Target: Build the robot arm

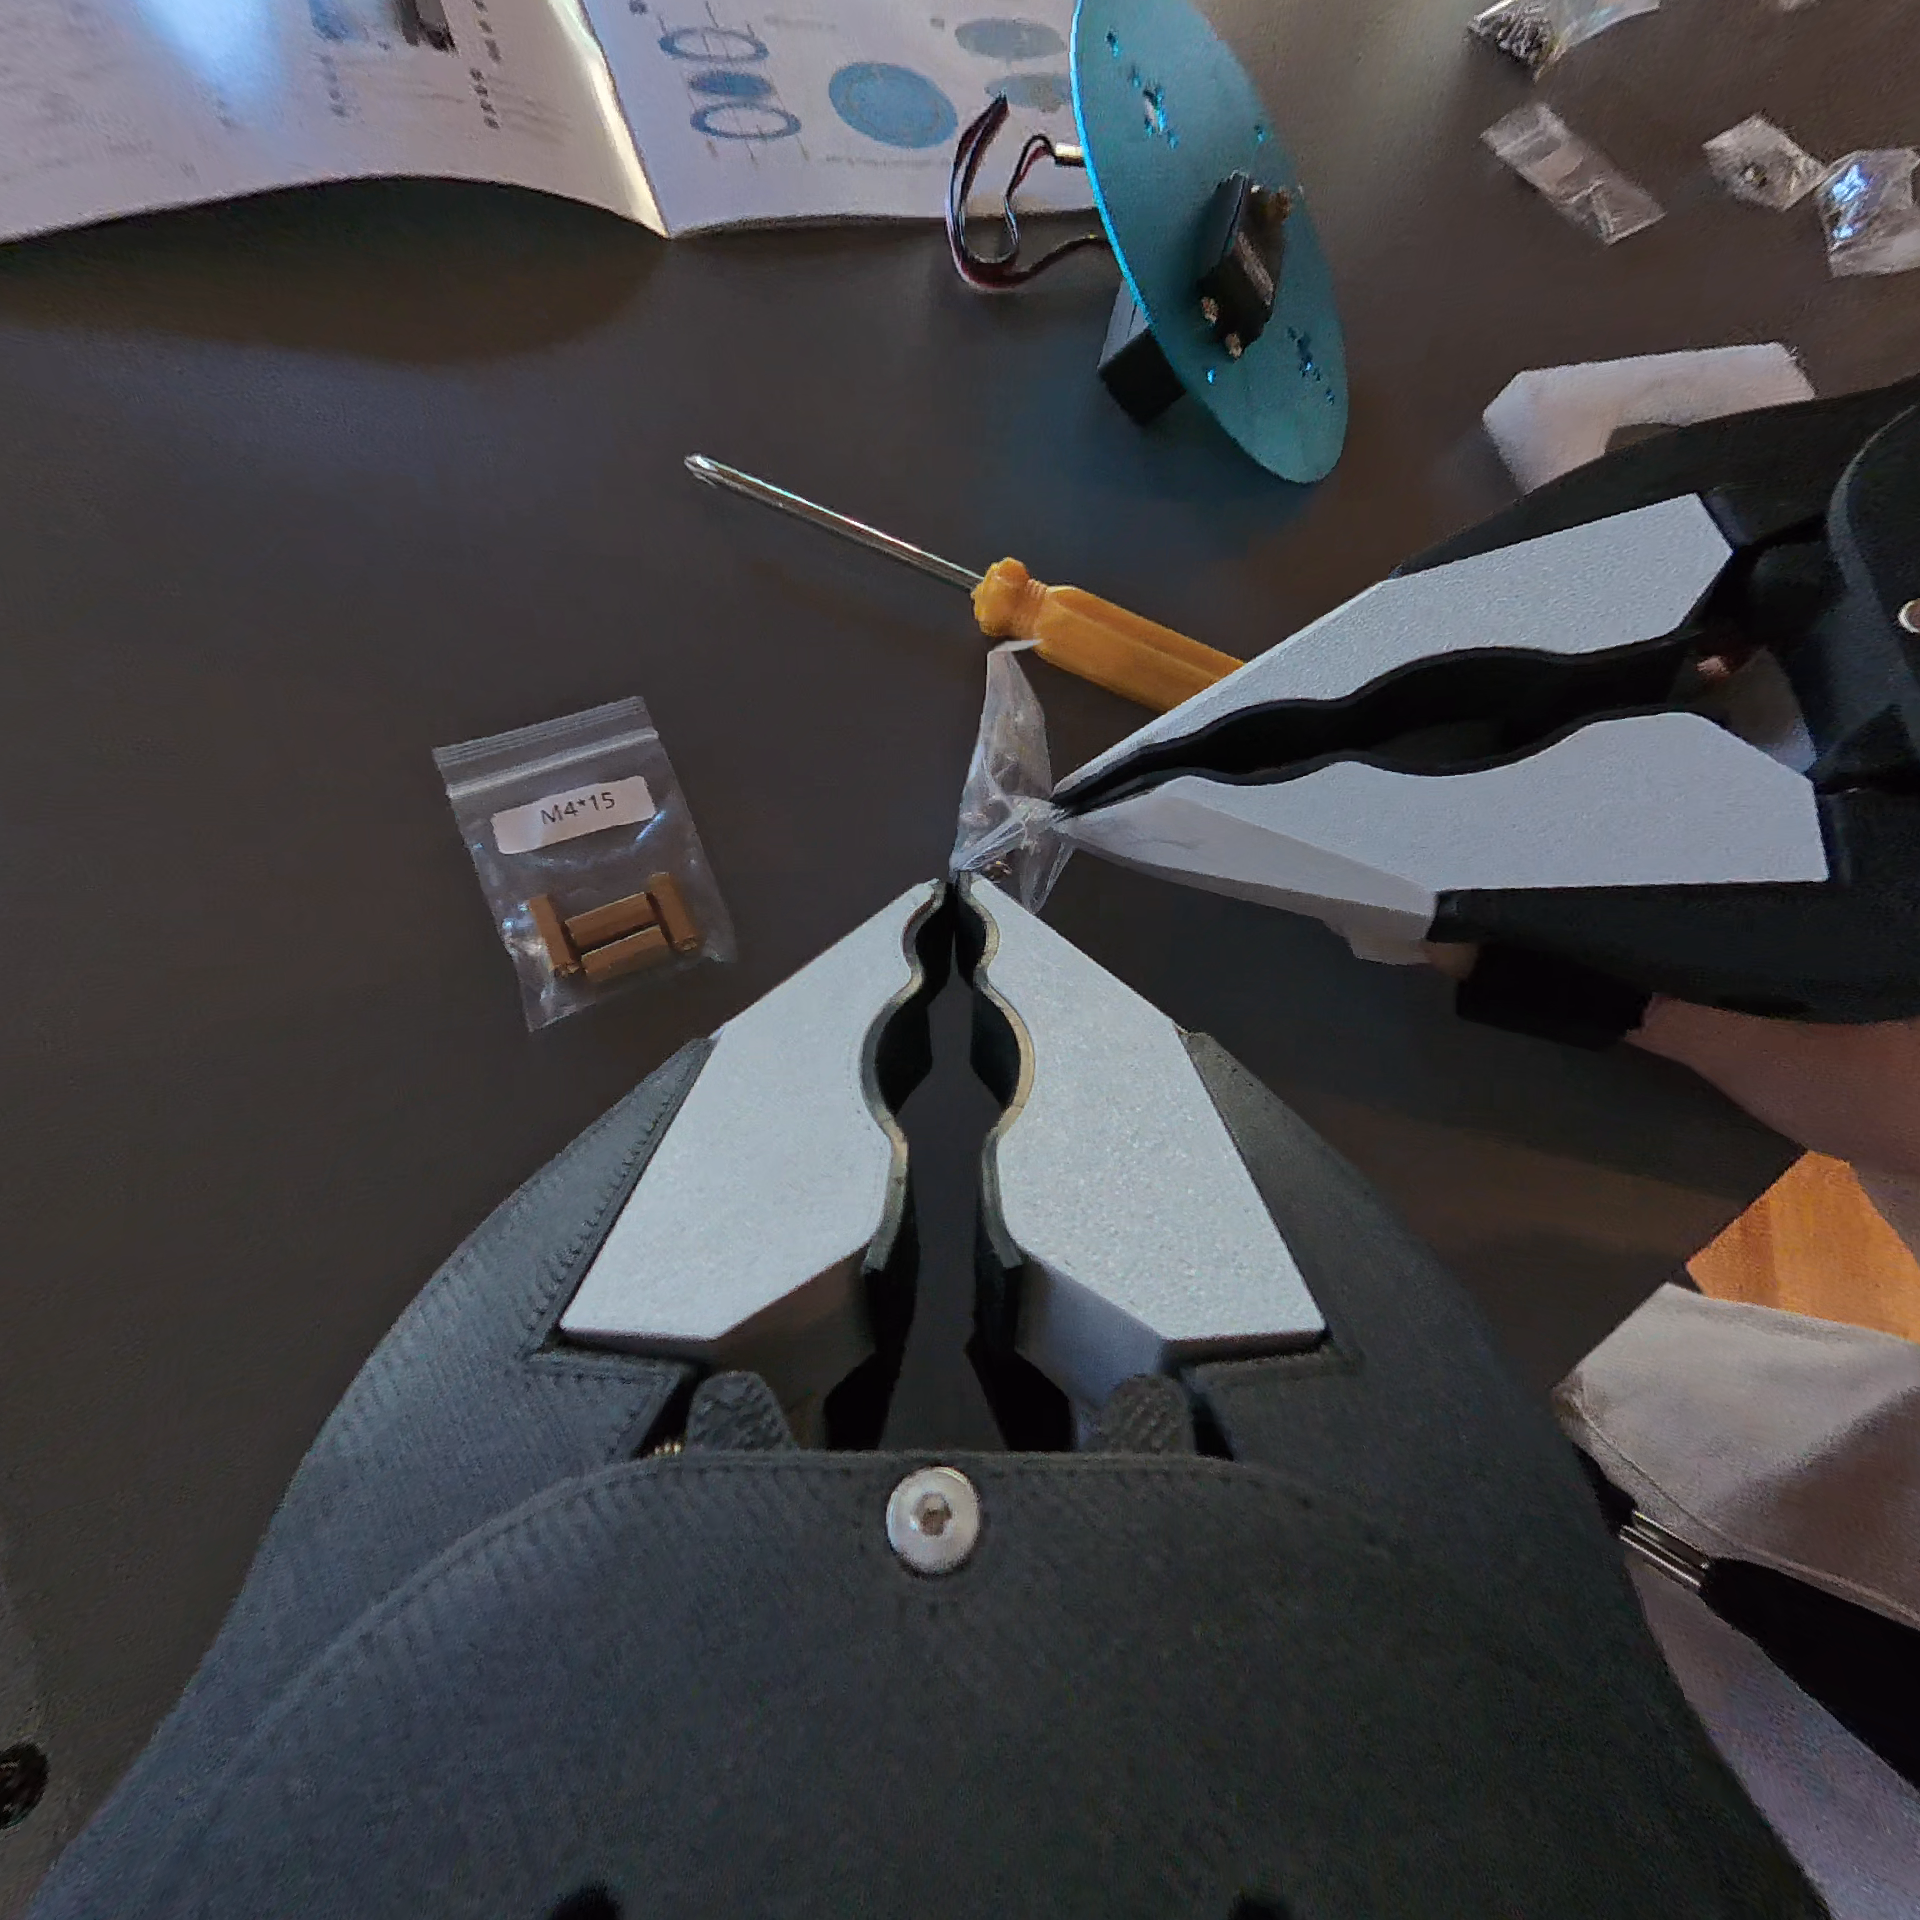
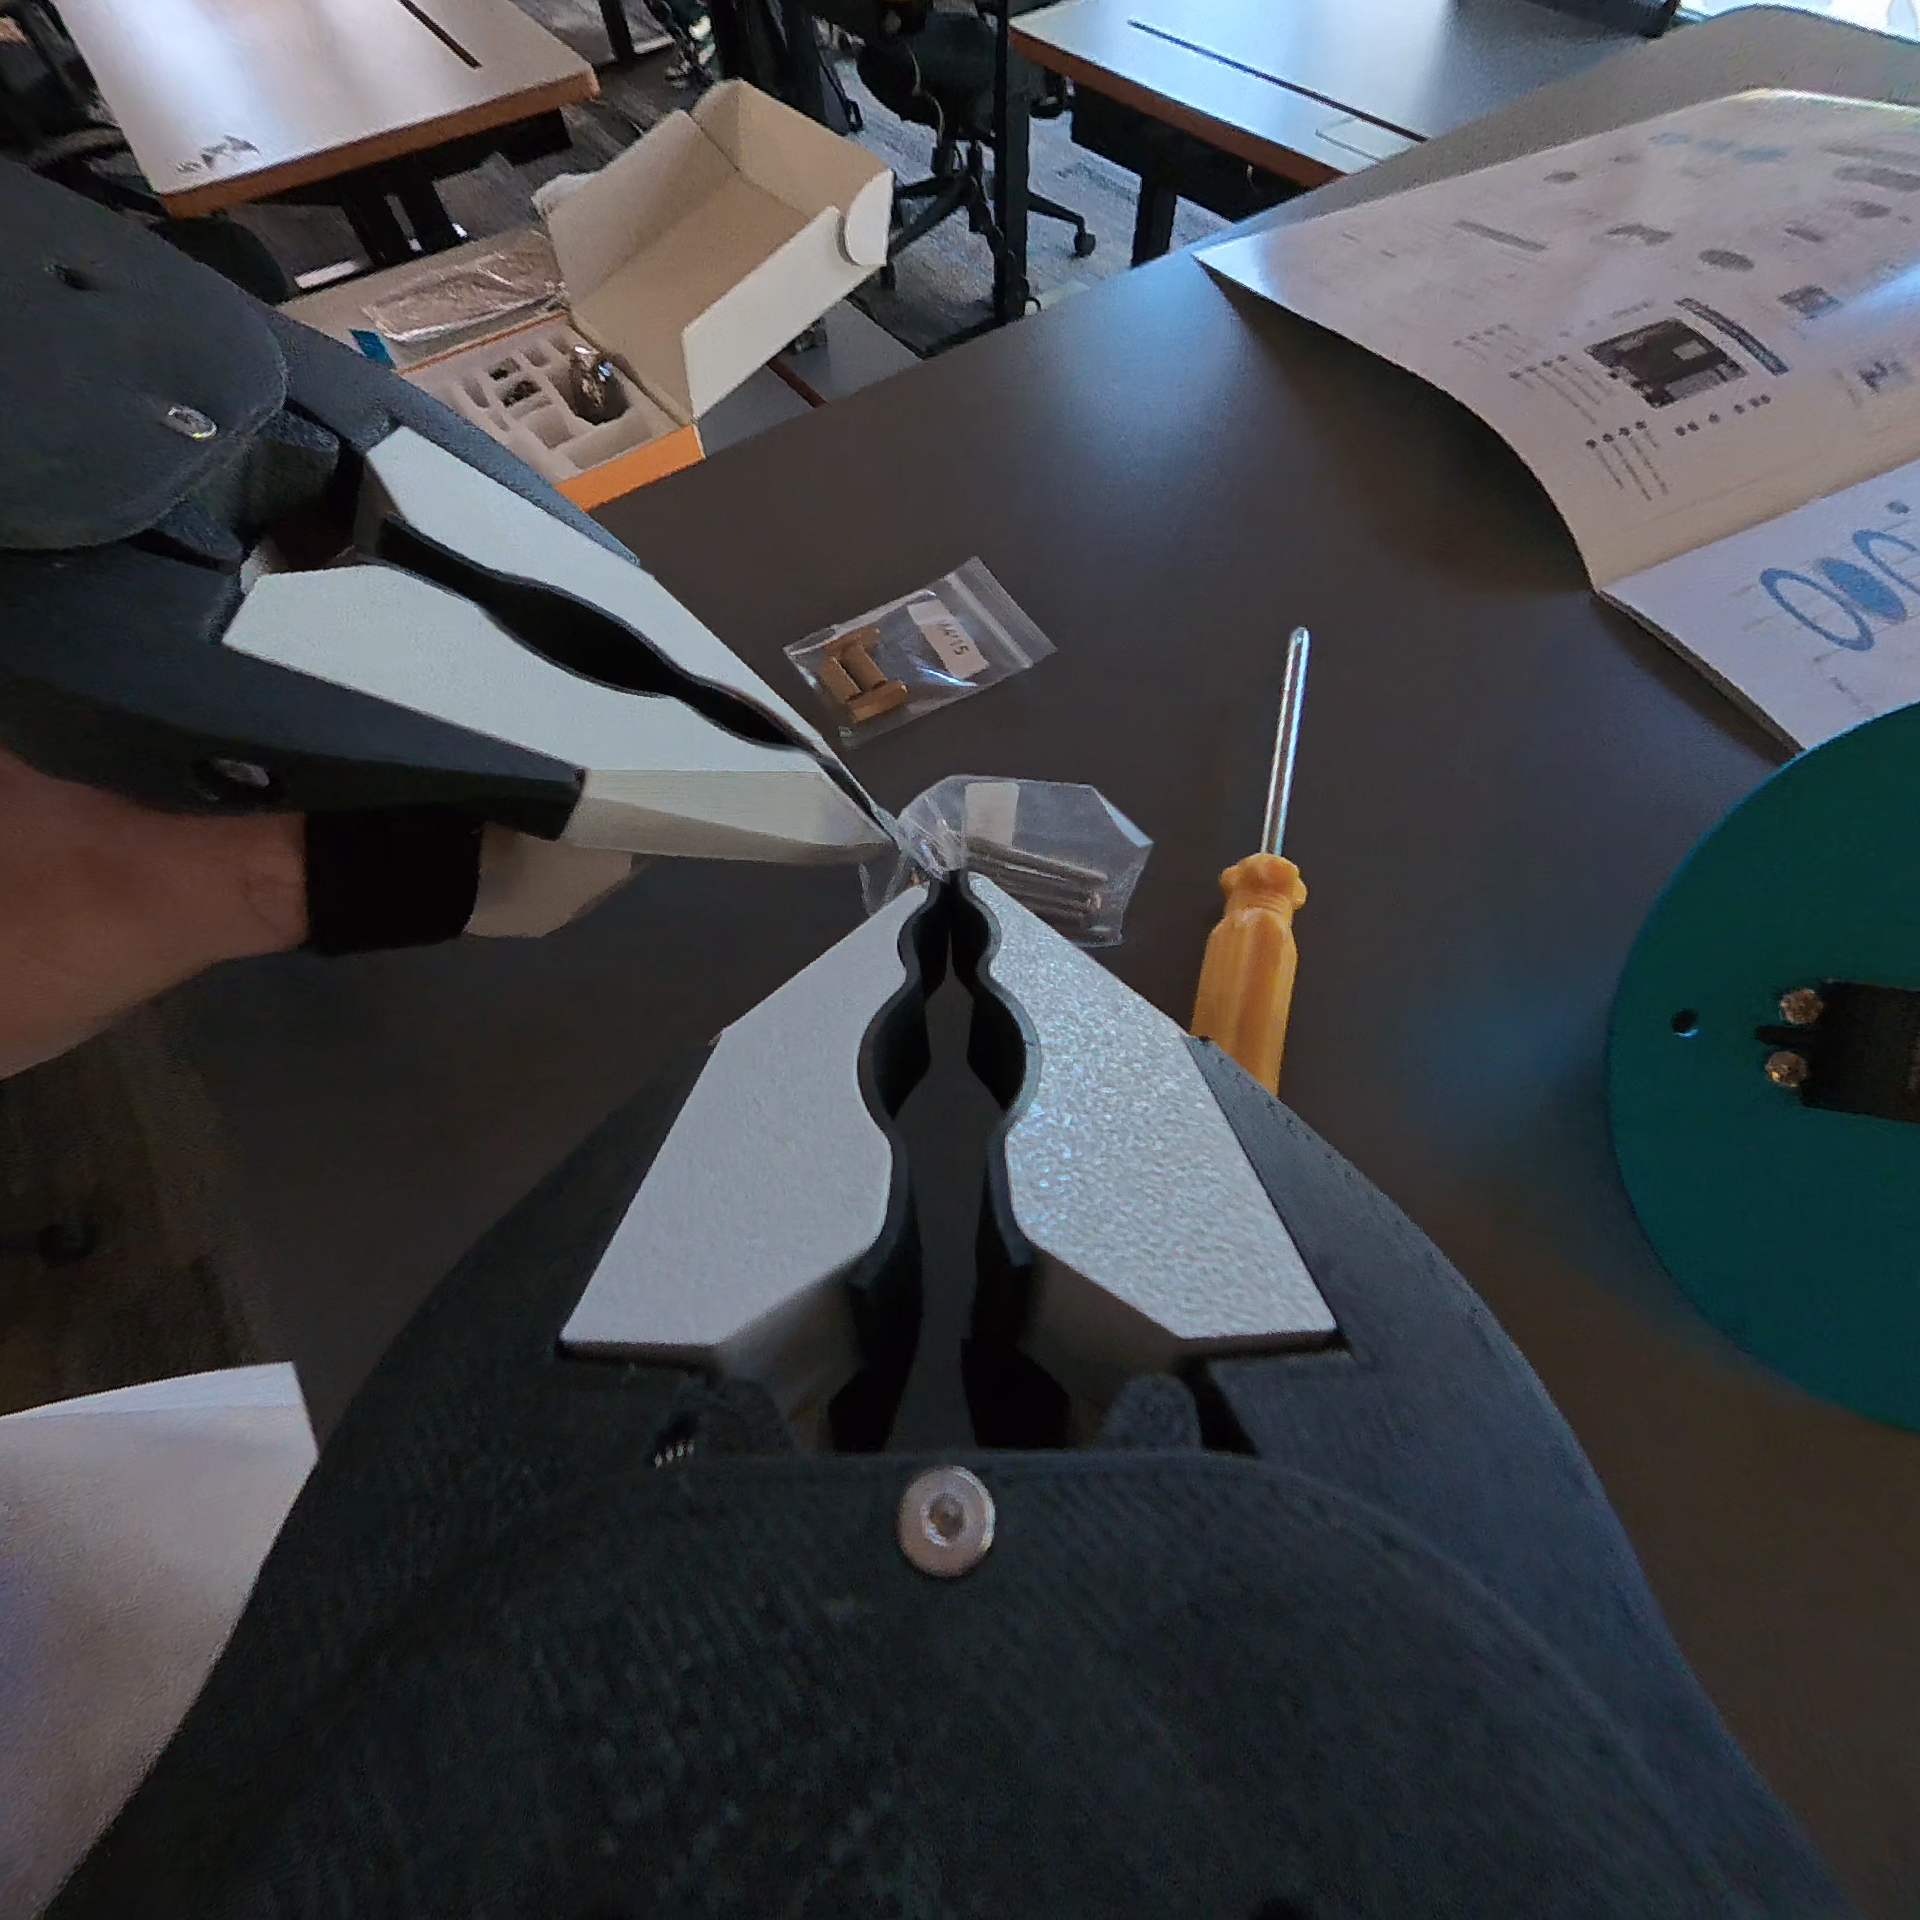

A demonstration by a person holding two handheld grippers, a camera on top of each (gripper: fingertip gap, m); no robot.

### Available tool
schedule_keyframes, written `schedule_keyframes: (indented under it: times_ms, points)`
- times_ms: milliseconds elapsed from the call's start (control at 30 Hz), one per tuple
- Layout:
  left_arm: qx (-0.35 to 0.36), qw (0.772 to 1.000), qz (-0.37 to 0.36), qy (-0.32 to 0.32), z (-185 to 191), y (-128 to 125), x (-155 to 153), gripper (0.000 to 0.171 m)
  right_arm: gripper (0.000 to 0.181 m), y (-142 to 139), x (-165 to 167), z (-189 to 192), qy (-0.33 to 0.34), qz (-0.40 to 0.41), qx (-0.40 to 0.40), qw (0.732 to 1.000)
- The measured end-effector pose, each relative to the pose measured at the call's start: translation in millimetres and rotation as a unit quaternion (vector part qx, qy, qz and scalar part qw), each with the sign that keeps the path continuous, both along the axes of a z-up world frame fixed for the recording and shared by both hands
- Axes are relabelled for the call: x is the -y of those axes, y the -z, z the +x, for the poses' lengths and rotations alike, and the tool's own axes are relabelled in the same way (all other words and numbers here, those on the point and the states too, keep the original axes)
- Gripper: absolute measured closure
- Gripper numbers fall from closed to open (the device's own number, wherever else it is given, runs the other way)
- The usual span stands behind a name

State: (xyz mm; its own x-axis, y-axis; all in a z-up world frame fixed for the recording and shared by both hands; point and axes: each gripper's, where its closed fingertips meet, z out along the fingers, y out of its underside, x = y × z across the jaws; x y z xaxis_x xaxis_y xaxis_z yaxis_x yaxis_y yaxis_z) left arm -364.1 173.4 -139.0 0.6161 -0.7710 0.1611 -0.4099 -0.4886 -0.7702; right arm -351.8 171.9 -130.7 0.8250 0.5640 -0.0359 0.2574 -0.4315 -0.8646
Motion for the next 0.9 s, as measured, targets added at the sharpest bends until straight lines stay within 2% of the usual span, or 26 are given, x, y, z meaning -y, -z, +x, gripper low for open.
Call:
schedule_keyframes:
  times_ms: [167,300,367,467,533,600,667,733,800,900]
  points:
    - [-0.013,1.000,-0.006,0.014,-3,-5,18,0.171,0.181,-3,4,-4,-0.024,0.005,0.026,0.999]
    - [0.062,0.995,-0.056,0.061,-9,-13,37,0.171,0.181,-9,20,-15,-0.099,-0.022,0.033,0.994]
    - [0.104,0.990,-0.051,0.084,-13,-19,39,0.162,0.181,-10,25,-13,-0.125,-0.036,0.056,0.990]
    - [0.105,0.987,0.029,0.116,-16,-25,39,0.138,0.181,-12,25,-3,-0.138,-0.049,0.106,0.983]
    - [0.057,0.981,0.139,0.120,-18,-26,34,0.118,0.181,-15,28,-4,-0.152,-0.071,0.108,0.980]
    - [0.008,0.961,0.246,0.123,-15,-30,33,0.102,0.181,-19,30,-9,-0.162,-0.092,0.091,0.978]
    - [-0.021,0.935,0.330,0.128,-7,-35,36,0.101,0.181,-23,32,-12,-0.170,-0.115,0.081,0.975]
    - [-0.039,0.921,0.358,0.149,5,-30,39,0.099,0.181,-26,31,-15,-0.175,-0.134,0.073,0.973]
    - [-0.061,0.914,0.374,0.144,10,-27,31,0.099,0.181,-29,32,-17,-0.179,-0.153,0.066,0.970]
    - [-0.052,0.919,0.367,0.137,13,-29,26,0.105,0.181,-35,31,-16,-0.176,-0.166,0.060,0.968]
